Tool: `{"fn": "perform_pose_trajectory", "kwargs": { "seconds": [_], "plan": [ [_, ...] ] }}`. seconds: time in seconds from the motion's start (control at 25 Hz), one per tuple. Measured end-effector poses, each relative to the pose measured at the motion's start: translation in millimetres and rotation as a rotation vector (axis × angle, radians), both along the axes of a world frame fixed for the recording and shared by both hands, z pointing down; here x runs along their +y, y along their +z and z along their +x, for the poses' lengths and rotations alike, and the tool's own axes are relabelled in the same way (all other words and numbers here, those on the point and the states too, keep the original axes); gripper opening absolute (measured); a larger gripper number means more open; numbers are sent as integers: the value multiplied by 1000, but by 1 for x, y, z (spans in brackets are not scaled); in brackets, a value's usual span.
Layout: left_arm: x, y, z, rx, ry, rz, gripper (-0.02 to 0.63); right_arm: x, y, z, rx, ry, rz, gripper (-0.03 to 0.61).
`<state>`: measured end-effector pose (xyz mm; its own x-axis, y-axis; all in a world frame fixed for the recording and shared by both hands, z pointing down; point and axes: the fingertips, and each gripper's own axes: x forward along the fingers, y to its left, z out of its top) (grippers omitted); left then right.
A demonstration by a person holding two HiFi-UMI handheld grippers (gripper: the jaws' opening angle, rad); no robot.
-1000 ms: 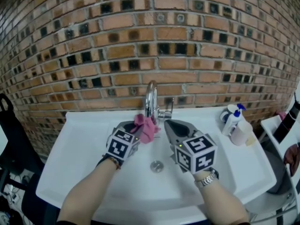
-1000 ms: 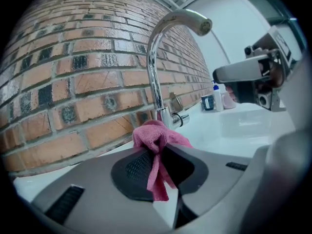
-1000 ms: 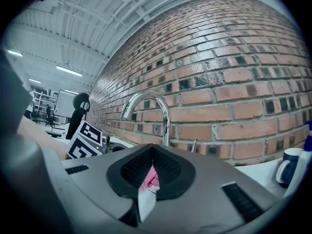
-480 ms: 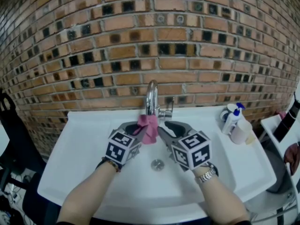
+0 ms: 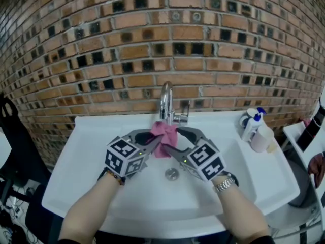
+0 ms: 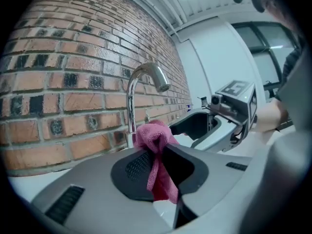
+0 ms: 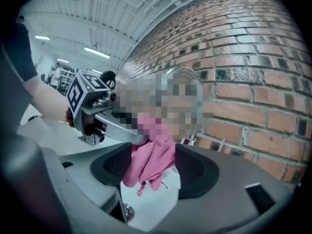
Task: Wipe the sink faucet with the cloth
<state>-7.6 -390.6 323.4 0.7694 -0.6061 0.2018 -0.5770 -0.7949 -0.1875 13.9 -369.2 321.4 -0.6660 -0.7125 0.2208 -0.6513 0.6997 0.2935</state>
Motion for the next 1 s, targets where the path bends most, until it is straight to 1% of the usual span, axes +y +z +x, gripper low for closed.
{"fn": "perform_pose_trajectory", "kwargs": {
  "seconds": [0.16,0.44,0.48,0.52,0.6,0.72,0.84,1.0],
  "plan": [
    [16,-8,2,-4,80,2,64,8,3,-10,64,-51,37,287],
    [41,-13,12,-14,204,-38,66,13,9,-21,161,-78,91,287],
    [44,-14,13,-16,214,-40,66,13,9,-22,174,-75,103,267],
    [46,-14,14,-15,221,-41,66,13,8,-23,184,-69,115,209],
    [48,-18,14,-8,222,-37,71,13,5,-24,193,-55,140,154],
    [50,-27,8,15,204,-22,97,11,-4,-21,188,-25,180,104],
    [53,-39,-4,45,169,13,132,5,-22,-12,147,35,224,94],
    [58,-50,-24,102,132,43,152,-1,-42,-1,110,106,273,89]
  ]
}}
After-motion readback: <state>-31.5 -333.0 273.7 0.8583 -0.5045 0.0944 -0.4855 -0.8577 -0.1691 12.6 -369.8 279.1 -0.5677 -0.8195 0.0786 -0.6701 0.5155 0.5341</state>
